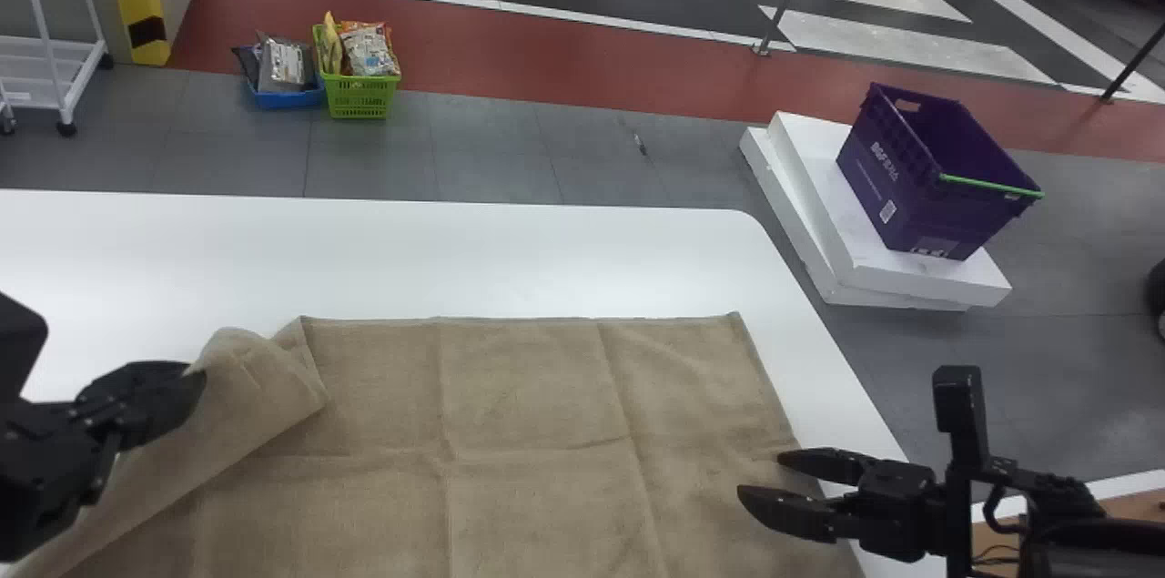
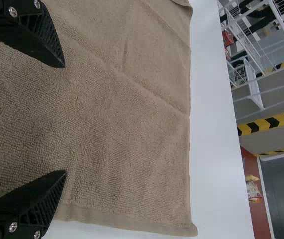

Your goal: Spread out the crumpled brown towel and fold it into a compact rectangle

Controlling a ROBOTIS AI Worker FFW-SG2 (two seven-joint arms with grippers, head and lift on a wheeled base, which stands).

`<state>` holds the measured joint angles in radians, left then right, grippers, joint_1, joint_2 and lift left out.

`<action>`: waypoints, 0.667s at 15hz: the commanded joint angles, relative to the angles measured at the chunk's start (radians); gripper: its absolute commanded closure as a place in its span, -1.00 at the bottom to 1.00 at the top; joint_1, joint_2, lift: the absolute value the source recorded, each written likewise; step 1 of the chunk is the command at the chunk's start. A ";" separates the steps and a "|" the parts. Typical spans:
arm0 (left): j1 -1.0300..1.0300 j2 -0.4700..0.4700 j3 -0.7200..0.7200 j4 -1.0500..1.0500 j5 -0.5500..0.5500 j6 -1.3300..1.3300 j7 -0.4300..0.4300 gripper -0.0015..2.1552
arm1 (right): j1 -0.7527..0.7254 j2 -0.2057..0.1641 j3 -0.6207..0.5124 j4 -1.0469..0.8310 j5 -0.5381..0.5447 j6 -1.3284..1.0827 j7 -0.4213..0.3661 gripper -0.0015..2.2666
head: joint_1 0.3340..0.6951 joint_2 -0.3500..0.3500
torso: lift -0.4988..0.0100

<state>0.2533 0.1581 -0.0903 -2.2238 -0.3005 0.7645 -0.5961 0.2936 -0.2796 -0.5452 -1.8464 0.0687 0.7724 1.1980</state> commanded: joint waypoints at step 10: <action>-0.240 0.011 0.110 0.470 -0.002 -0.262 0.156 0.05 | 0.019 0.002 -0.016 -0.004 -0.001 -0.015 0.002 -0.97 | 1.00 -0.61 | 0.46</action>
<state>0.0209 0.1622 -0.0016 -1.7711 -0.2990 0.5033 -0.4397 0.3129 -0.2775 -0.5611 -1.8504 0.0662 0.7622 1.1995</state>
